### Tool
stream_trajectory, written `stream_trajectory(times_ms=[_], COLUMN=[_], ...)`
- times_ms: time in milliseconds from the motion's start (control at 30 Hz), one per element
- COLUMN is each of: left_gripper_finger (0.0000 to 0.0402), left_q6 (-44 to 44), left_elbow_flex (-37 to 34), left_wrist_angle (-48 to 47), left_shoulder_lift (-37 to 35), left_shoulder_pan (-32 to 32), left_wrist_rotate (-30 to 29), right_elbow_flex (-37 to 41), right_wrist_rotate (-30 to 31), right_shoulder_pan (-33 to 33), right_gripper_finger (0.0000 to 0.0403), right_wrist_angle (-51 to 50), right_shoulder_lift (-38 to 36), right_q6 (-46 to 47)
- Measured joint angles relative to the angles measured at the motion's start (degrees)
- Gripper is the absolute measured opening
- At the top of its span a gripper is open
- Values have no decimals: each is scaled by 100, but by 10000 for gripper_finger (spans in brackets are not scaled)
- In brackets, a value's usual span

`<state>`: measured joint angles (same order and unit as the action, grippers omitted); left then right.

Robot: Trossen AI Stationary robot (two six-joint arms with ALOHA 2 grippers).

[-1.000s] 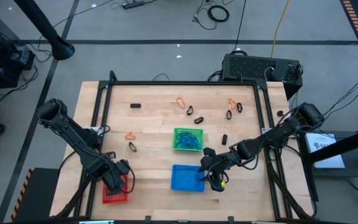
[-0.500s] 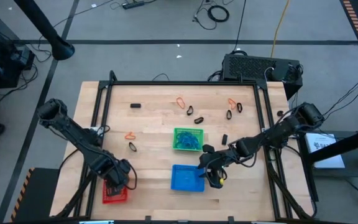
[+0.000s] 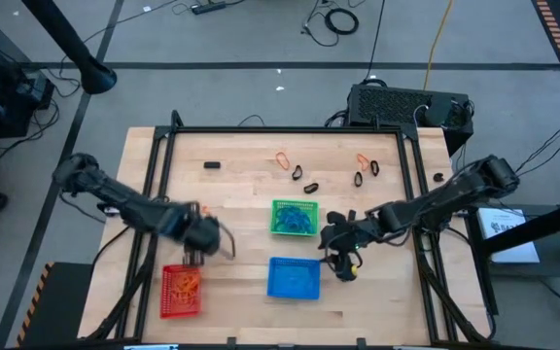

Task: Sort rubber bands into baskets
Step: Put the orange rubberband into the red bin

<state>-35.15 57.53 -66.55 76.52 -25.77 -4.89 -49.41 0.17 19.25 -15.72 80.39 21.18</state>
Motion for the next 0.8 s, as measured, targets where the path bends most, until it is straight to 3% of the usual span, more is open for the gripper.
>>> stream_trajectory(times_ms=[67,233,400,600,800], left_gripper_finger=[138,138,138,138,138], left_q6=[544,2059,2767,3148,3046], left_elbow_flex=[-183,-862,-1430,-1534,-1534], left_wrist_angle=[-194,574,944,1288,1287], left_shoulder_lift=[1,6,12,12,78], left_shoulder_pan=[562,2154,3403,4119,4316], left_wrist_rotate=[-54,-32,480,1216,1019], right_elbow_flex=[0,0,0,0,0], right_wrist_rotate=[1,417,873,878,882], right_shoulder_pan=[-45,-93,-92,-90,-91], right_gripper_finger=[176,176,176,176,176], right_wrist_angle=[-191,-607,-871,-997,-980], right_shoulder_lift=[-193,-575,-657,-659,-659], right_q6=[-113,-292,-307,-569,-795])
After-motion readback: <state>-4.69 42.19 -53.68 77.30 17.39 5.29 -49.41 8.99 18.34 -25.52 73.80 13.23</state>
